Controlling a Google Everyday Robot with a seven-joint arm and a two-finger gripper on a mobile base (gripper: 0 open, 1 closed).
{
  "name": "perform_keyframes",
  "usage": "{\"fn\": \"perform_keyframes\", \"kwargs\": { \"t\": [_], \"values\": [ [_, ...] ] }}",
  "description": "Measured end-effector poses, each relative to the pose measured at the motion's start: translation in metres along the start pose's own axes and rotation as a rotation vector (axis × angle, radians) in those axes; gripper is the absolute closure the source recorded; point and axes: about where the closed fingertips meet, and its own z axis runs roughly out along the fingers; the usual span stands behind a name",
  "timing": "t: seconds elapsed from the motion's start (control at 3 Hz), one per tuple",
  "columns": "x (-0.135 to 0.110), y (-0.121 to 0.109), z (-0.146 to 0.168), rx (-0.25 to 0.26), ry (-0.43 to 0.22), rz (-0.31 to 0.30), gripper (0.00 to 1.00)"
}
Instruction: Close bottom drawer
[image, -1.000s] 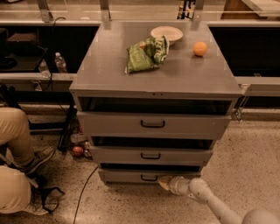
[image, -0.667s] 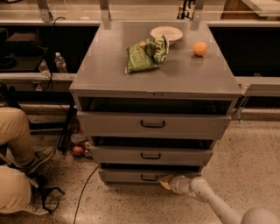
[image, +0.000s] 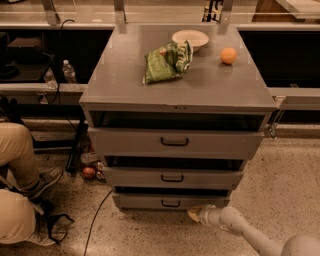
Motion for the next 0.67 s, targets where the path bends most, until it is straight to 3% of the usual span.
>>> {"fn": "perform_keyframes", "kwargs": {
  "t": [0.33, 0.67],
  "values": [
    [0.044, 0.001, -0.035, 0.051, 0.121, 0.071, 1.00],
    [0.079, 0.007, -0.067, 0.068, 0.192, 0.171, 1.00]
  ]
}}
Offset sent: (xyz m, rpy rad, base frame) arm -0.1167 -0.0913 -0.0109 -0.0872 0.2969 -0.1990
